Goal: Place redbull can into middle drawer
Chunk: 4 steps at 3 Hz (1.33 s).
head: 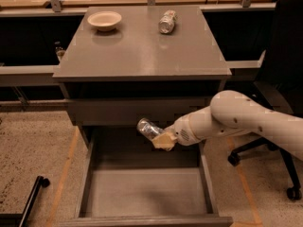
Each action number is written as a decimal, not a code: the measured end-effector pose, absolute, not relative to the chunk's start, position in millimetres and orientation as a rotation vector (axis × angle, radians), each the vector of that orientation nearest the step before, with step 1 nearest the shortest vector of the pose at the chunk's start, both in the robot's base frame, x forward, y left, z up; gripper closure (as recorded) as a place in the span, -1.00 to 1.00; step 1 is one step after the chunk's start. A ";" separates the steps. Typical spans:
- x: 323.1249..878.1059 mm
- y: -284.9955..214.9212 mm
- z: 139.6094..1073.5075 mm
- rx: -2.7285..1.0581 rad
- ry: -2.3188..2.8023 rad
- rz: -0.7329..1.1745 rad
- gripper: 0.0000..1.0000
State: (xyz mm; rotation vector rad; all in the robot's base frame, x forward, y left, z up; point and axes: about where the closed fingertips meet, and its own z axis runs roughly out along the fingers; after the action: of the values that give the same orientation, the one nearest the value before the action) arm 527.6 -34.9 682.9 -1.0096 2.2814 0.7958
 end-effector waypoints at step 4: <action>488.5 -1.9 456.9 -0.745 2.543 1.216 1.00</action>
Offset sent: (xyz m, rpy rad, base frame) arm -0.0274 0.0336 -0.2091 0.1253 0.3651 -0.0519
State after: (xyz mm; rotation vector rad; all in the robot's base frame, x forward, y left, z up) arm 488.5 -1.9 456.9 -0.7446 2.5430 1.2162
